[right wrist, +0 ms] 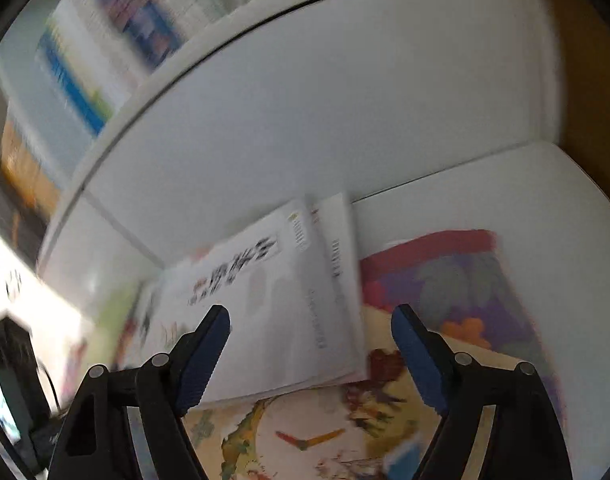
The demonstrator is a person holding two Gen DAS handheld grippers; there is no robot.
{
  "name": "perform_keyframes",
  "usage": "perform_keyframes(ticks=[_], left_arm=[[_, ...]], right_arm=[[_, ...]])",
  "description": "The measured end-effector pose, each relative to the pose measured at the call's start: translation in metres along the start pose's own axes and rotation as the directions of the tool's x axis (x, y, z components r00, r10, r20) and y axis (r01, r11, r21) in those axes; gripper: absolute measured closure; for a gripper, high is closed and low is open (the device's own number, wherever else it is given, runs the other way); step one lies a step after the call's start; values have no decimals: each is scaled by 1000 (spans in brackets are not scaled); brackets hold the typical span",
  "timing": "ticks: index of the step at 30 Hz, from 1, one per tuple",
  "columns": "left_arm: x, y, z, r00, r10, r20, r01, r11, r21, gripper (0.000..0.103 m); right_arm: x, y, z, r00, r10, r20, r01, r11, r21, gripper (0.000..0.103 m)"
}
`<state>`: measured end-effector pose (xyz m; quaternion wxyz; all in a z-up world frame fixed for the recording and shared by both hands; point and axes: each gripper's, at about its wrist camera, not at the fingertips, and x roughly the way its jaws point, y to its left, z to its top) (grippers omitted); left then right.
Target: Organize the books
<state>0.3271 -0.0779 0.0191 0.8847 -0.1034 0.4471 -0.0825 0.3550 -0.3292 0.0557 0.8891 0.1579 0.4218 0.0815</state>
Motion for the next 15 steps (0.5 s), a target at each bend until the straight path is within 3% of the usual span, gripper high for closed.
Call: perform_keyframes(ticks=[5,9,11,15], left_arm=[[-7,-3,-4,998,-56,-10,56,998,27,1],[-21,-20,-16,992,-119,-52,123,989,79,1],[-32,-31,-25,996,-71,-46,77,988,131,1],[-50,-33,-44,994,-91,-62,99,984,147,1]], right_arm=[[5,20,0,998,-47,-38,43,996,-78,17],[-7,13,-3,994,73,-76,-72,997,12,17],[-14,11,-6,991,85,-100,-82,996,29,18],[-39,2,-18,986,125,-109,-116,990,81,18]])
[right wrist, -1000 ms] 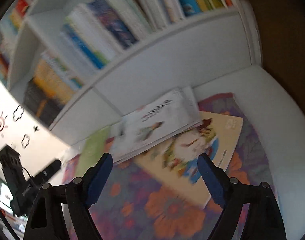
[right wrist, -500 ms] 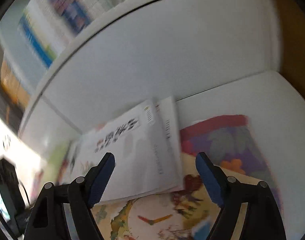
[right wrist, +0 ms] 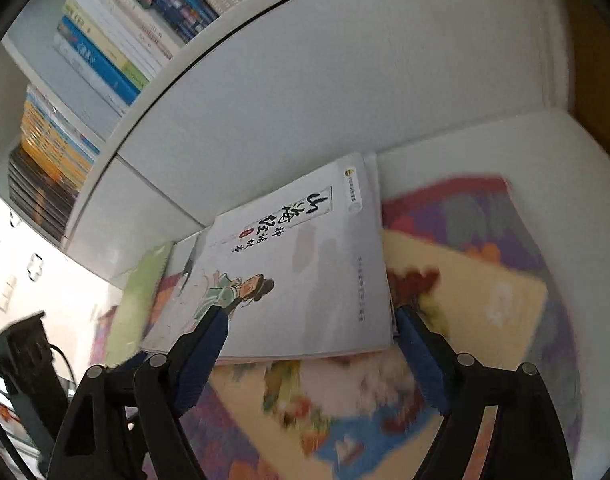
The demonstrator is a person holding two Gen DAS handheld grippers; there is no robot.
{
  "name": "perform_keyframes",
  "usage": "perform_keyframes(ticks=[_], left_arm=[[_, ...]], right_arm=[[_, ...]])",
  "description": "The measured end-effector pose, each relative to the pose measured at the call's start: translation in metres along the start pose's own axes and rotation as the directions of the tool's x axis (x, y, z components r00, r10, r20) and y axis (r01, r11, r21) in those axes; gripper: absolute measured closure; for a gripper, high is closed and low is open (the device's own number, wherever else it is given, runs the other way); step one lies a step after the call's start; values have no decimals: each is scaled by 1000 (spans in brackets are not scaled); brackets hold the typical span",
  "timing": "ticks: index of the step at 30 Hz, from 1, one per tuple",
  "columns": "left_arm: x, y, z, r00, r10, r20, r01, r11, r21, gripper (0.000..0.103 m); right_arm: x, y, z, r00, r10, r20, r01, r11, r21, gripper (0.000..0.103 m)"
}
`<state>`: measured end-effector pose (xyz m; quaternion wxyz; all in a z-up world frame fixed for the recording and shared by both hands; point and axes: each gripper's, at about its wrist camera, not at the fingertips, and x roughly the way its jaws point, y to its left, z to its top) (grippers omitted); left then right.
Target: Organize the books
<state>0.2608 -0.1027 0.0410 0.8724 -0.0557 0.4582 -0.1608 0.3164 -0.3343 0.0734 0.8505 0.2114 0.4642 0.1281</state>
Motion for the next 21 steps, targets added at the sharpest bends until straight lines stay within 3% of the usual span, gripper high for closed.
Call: perform_keyframes(ticks=[5,11,14,16,17,18,21], left_arm=[[-41,-7,-36,1000,-12,3,12,1000,-2,1],[-119,-33,-107,999,-46,-20,46,999,8,1],[-150,-50,-150,985,-147,-87,149,989,21,1],[-157,-63,-165,965,-227,-134,234,971,40,6],[-161,-67,-167,966,-214,-142,223,973,50,6],[-167,-72,-167,979,-159,-127,169,983,75,6],[-180,-63,-145,1000,6,-10,-4,990,144,6]], right_arm=[[-25,10,-29,998,38,-51,-39,999,-17,18],[-49,22,-82,989,56,-135,-64,996,-59,18],[-57,20,-107,980,82,-182,-96,993,-69,18],[-65,15,-109,983,115,-141,-125,990,-63,19],[-71,7,-108,980,159,-117,-164,986,-30,20],[-74,-3,-107,981,163,-106,-161,987,29,21],[-91,-23,-115,978,195,-73,-185,976,118,22]])
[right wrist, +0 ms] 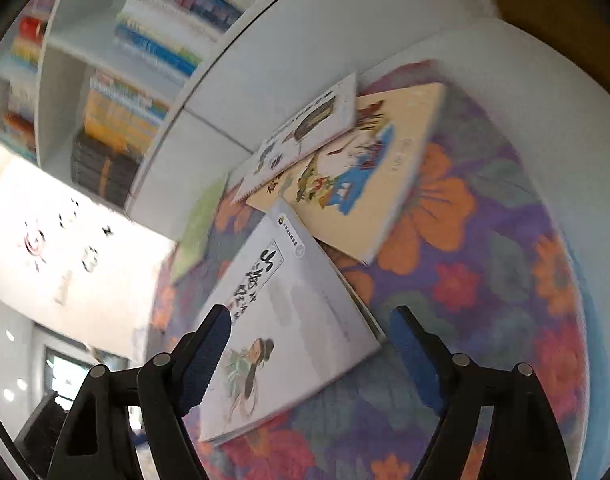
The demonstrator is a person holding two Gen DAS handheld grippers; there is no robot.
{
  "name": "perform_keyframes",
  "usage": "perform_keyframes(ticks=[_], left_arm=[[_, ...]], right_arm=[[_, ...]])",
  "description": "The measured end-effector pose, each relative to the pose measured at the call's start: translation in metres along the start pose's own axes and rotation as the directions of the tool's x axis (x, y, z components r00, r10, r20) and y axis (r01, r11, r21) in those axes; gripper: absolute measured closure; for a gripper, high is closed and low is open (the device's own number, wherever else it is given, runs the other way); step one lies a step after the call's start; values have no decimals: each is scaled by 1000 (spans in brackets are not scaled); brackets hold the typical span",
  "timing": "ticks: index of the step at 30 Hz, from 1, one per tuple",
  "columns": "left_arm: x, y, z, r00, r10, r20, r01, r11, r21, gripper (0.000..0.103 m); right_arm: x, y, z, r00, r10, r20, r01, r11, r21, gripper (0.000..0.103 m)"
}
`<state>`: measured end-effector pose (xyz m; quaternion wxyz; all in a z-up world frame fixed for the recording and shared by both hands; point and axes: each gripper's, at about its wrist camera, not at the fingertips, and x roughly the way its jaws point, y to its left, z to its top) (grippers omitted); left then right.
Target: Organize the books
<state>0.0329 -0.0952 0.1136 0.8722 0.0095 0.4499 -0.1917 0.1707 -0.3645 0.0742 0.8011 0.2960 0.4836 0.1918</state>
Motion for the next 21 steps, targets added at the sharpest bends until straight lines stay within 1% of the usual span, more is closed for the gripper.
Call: perform_keyframes(ticks=[1,2,3,4,5,6,7,8,9,11,12,13,14,15,16,17,18,19,20,21], left_arm=[[0,8,9,999,45,29,-46,999,14,6],[9,19,26,992,108,67,-112,992,52,6],[17,26,36,987,140,80,-146,986,77,6],[32,34,50,982,169,86,-178,978,106,6],[47,42,60,976,199,87,-209,969,128,6],[67,52,69,972,224,70,-232,963,138,6],[81,60,72,973,229,38,-232,963,140,6],[93,65,74,975,221,8,-220,966,138,6],[104,70,74,980,196,-33,-190,973,131,6],[123,79,74,981,166,-96,-156,983,101,6],[128,82,73,984,136,-114,-128,989,79,6],[129,87,70,990,64,-124,-61,998,33,6],[132,89,67,989,-8,-150,7,1000,-12,6],[133,91,64,985,-51,-165,45,998,-41,6],[128,86,60,987,-38,-154,36,999,-13,5],[127,80,57,985,-35,-170,38,999,15,4],[121,72,50,985,-17,-171,26,998,52,4],[117,68,43,985,-10,-172,21,998,64,4],[112,64,35,983,-19,-185,32,997,64,4],[105,61,25,977,-50,-207,62,997,51,5]], right_arm=[[-6,-2,-7,1000,3,-4,-3,1000,7,22],[-9,-1,-14,1000,-2,-10,3,1000,13,22],[-10,1,-21,1000,-6,-22,7,1000,19,22],[-6,4,-34,998,7,-65,-5,1000,27,22],[-1,9,-43,995,30,-100,-26,999,36,22],[3,11,-53,990,55,-131,-49,998,50,22],[9,17,-64,986,73,-153,-64,996,64,22],[10,20,-70,985,69,-155,-60,996,65,22],[14,26,-75,987,54,-152,-46,997,55,22],[18,36,-76,991,22,-129,-19,1000,19,22],[20,39,-76,993,5,-120,-4,1000,4,22],[23,41,-72,993,-12,-116,11,1000,-9,22],[27,42,-68,993,-16,-118,15,1000,-11,22],[33,42,-62,993,-21,-120,21,1000,-2,22],[33,37,-62,992,-22,-121,23,1000,5,22],[37,36,-55,992,-21,-123,23,1000,12,22],[42,38,-49,992,-32,-125,33,999,10,21],[43,38,-46,990,-48,-132,50,999,8,21],[47,40,-41,989,-68,-134,69,998,2,21],[49,41,-38,988,-72,-134,72,997,-3,21]])
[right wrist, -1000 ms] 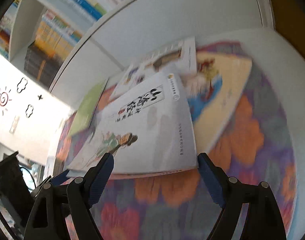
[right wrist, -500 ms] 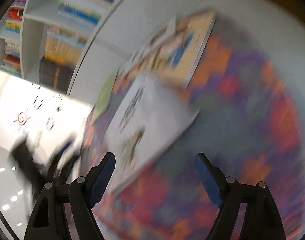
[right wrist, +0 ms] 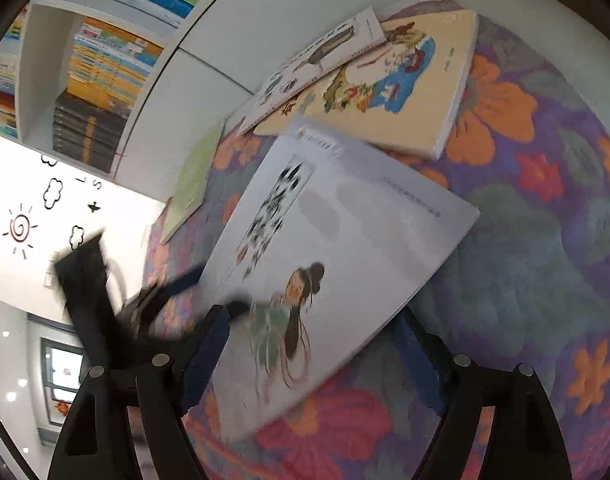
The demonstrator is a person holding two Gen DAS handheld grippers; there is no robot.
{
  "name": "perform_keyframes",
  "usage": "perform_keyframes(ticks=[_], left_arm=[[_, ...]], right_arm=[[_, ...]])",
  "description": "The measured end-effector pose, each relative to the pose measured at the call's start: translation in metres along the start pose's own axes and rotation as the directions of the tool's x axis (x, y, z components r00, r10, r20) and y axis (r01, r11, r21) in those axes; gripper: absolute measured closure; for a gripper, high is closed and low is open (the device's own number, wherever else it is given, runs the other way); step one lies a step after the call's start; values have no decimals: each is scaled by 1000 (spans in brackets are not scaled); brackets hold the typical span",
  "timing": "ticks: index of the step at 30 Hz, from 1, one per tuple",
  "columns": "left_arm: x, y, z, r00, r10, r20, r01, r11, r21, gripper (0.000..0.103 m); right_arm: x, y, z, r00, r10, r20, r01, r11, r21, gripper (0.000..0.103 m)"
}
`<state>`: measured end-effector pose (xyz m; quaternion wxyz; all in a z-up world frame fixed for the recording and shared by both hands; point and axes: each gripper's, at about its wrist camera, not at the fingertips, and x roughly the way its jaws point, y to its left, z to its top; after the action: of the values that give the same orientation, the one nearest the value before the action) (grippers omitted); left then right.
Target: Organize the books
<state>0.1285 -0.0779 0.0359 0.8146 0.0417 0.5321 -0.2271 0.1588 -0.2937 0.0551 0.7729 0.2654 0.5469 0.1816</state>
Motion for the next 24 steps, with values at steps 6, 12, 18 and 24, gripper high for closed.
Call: perform_keyframes(ticks=[6,12,18,24], left_arm=[[-31,-37,-62,997,-45,-59,48,997,60,9],[-34,10,-49,982,-188,-16,182,966,-184,26],[-28,30,-37,958,-287,2,275,915,-296,27],[-16,30,-15,976,-219,-15,209,947,-243,36]], right_arm=[[9,5,6,998,48,-35,-50,996,-73,20],[-10,-10,-17,991,84,-101,-91,993,-71,26],[-12,-10,-31,988,70,-140,-92,983,-161,31],[-1,2,-19,992,26,-123,-53,975,-216,34]])
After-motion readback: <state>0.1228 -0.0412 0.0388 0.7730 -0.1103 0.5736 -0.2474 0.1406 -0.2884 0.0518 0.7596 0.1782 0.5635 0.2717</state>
